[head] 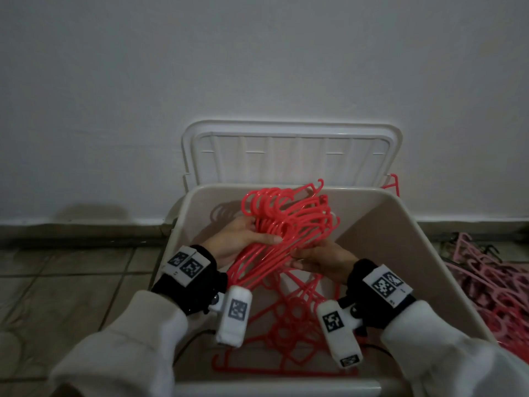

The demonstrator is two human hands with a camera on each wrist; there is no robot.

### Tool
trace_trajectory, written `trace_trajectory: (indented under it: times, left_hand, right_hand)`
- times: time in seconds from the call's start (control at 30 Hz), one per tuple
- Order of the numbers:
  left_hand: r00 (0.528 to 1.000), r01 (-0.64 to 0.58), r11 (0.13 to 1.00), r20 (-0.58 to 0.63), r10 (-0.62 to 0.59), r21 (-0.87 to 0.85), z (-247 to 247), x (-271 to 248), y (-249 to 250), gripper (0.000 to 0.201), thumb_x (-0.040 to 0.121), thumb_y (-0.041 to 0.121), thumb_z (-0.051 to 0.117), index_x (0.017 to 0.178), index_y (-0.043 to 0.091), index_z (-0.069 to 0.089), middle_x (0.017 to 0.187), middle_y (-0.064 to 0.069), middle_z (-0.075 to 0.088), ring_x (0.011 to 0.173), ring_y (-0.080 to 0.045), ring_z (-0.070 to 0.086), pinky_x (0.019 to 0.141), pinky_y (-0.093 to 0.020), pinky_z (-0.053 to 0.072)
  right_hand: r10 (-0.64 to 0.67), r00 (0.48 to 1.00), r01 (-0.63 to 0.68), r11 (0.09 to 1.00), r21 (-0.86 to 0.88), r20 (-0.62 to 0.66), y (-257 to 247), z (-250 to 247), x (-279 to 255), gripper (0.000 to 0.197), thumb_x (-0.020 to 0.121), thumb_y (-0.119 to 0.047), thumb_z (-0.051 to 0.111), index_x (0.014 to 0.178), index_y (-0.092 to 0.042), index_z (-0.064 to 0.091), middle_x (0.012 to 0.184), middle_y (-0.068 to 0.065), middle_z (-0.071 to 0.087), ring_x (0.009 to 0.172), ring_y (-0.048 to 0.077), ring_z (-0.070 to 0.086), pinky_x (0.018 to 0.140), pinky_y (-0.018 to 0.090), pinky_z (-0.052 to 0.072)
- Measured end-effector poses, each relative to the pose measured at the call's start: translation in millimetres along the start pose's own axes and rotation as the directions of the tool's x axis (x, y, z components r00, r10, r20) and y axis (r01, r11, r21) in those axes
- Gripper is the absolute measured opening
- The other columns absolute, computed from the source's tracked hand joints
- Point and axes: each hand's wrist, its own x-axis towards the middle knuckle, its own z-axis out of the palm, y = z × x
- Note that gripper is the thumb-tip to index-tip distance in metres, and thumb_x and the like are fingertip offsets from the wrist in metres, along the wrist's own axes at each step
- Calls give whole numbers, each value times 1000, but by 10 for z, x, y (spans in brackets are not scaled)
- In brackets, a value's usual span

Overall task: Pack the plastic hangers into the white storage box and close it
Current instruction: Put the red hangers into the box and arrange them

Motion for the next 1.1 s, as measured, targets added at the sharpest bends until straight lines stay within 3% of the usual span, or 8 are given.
trace_trajectory:
  times: [0.2,0.3,0.4,0.6,0.67,0.73,0.9,1.1]
  left_hand:
    - [994,-79,972,-53,93,221,60,3,-85,46,67,-24,66,98,9,61,95,-8,67,85,-8,66,79,-17,51]
    - [997,-82,968,8,82,239,82,-6,-67,48,69,-23,65,96,17,59,92,1,67,80,1,65,76,-10,48]
    - [994,-86,978,78,73,192,100,-10,-53,50,70,-23,63,102,14,58,96,1,68,90,-5,65,83,-16,50]
    - [992,-72,922,125,25,381,76,-25,-57,53,72,-12,63,110,25,56,107,-4,65,92,-5,62,81,-20,50]
    - [992,-69,890,126,13,451,98,-33,-50,50,75,-17,60,106,22,56,96,4,64,81,2,61,77,-13,49]
    - [993,-70,870,113,17,488,123,-7,-63,47,74,-18,60,109,14,56,95,0,62,84,-6,59,81,-16,48]
    - [984,-164,826,34,174,540,120,94,-126,79,66,-10,73,135,7,37,126,9,44,108,5,45,92,2,29]
    - [993,-14,723,-76,92,690,111,82,-198,60,66,36,68,122,20,55,120,0,62,112,-15,56,103,-34,41]
  right_hand:
    - [76,996,-78,997,-20,-55,84,28,90,16,90,-1,52,104,-5,59,87,6,64,74,12,64,63,21,55]
    - [61,996,-51,988,144,-66,68,-39,103,15,92,-6,45,95,-10,59,89,4,62,82,15,58,69,27,55]
    - [34,999,-26,966,256,-28,24,-67,105,20,93,-8,41,89,-12,60,82,3,62,81,15,57,73,32,53]
    - [-33,994,69,922,380,-103,9,-31,188,15,90,-6,46,88,-9,60,76,3,61,67,13,60,57,25,55]
    - [-41,990,90,924,372,-137,35,-17,207,15,91,-6,44,88,-10,59,75,4,58,65,14,58,53,24,54]
    - [-64,979,133,919,372,-193,45,-18,227,14,93,-7,43,94,-9,57,77,6,58,66,15,57,53,25,54]
    - [-55,947,224,819,529,-315,50,-99,312,18,97,-15,41,104,-6,56,92,13,60,77,23,59,69,37,53]
    - [-30,939,252,738,626,-342,34,-155,329,29,100,-13,33,77,-10,51,50,0,61,46,10,62,48,21,53]
